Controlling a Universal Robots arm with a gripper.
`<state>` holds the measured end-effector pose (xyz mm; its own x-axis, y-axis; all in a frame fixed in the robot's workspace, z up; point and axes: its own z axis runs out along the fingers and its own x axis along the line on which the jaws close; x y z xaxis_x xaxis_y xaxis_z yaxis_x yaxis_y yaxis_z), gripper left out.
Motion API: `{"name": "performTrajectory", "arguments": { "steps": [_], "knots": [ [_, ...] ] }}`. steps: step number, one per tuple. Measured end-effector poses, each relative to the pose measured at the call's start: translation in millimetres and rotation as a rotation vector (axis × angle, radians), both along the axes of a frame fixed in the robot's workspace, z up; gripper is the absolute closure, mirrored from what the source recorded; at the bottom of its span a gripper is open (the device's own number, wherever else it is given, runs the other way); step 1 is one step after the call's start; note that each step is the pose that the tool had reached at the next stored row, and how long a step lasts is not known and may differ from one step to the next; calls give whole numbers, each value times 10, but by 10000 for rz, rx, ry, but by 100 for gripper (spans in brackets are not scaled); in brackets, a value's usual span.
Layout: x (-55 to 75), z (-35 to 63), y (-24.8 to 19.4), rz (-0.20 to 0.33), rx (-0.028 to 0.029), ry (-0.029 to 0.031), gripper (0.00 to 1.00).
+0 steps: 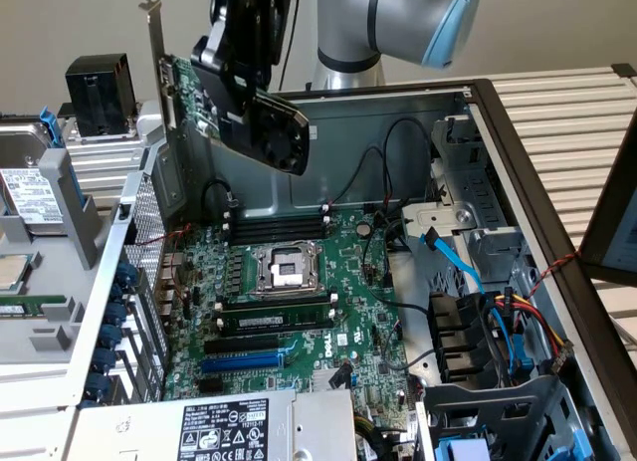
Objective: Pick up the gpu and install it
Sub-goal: 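Insert the gpu into the slot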
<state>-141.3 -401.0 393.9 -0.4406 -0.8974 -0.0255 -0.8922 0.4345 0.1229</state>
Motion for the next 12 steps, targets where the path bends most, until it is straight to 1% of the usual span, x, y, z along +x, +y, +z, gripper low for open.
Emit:
{"name": "performTrajectory", "arguments": {
  "steps": [8, 10, 12],
  "knots": [
    [0, -17, 0, 1449, -1, -136, 72],
    [-1, -19, 0, 1808, -3, -190, 72],
    [-1, -20, 0, 2174, -6, -263, 72]
  ]
}}
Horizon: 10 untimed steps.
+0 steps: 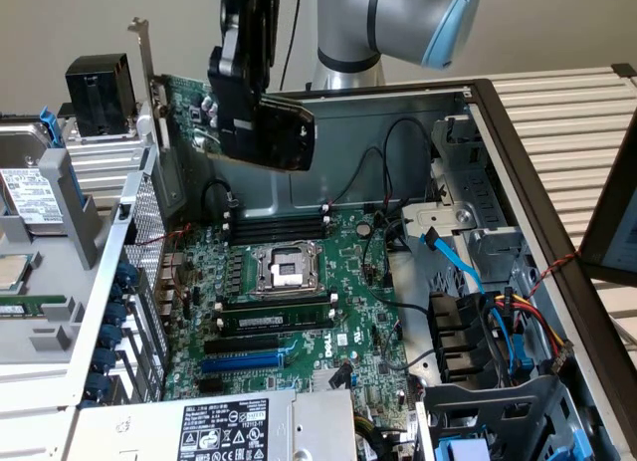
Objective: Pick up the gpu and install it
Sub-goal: 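Insert the gpu into the slot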
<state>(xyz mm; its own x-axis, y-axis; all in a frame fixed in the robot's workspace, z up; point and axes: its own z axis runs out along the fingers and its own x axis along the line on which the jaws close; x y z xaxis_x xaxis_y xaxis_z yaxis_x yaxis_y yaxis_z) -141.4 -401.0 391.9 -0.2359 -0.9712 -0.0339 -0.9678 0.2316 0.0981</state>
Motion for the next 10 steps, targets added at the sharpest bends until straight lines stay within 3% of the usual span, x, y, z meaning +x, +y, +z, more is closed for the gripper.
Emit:
{"name": "performTrajectory", "arguments": {
  "steps": [10],
  "knots": [
    [1, -2, 0, 1735, -1, -526, 72]
  ]
}}
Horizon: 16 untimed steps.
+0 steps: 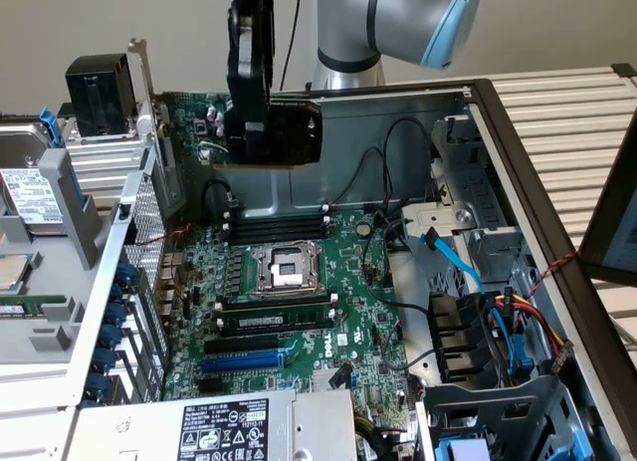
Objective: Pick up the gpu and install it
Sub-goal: 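Insert the gpu into the slot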
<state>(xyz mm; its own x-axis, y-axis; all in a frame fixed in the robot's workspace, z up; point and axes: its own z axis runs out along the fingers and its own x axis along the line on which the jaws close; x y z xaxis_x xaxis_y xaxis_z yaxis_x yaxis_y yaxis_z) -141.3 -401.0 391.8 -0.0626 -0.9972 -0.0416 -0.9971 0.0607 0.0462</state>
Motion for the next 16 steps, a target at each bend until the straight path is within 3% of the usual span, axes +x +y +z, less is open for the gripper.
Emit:
{"name": "performTrajectory", "arguments": {
  "steps": [2, 6, 11, 16],
  "knots": [
    [0, -1, 0, 340, 0, -130, 72],
    [0, -1, 0, 863, -3, -482, 72],
    [4, -1, -1, 925, 0, -498, 72],
    [12, -13, 0, 946, -41, -496, 72]
  ]
}}
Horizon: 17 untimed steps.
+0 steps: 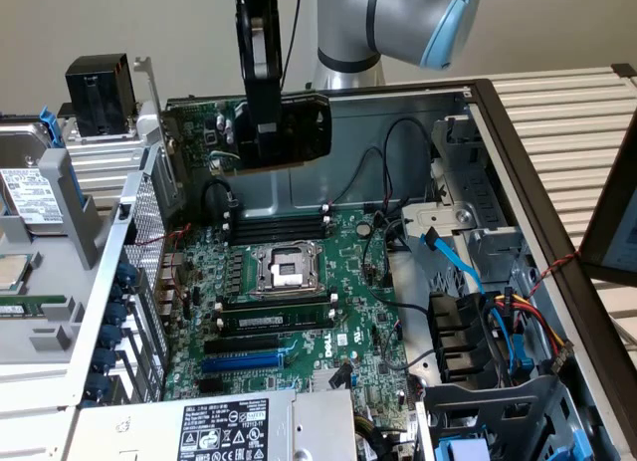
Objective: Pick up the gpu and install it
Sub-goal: 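Insert the gpu into the slot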
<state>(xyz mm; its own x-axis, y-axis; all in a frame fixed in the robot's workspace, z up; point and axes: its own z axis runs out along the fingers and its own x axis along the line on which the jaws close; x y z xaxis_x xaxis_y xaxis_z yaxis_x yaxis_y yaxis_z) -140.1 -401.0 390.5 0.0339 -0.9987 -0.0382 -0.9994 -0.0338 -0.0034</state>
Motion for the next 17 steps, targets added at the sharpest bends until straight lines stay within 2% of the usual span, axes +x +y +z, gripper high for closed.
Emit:
{"name": "performTrajectory", "arguments": {
  "steps": [5, 11, 17],
  "knots": [
    [4, -17, -2, 27, -23, 0, 72],
    [-2, -35, 1, 27, -19, -4, 72],
    [-13, -135, 1, -24, -17, -4, 72]
  ]
}}
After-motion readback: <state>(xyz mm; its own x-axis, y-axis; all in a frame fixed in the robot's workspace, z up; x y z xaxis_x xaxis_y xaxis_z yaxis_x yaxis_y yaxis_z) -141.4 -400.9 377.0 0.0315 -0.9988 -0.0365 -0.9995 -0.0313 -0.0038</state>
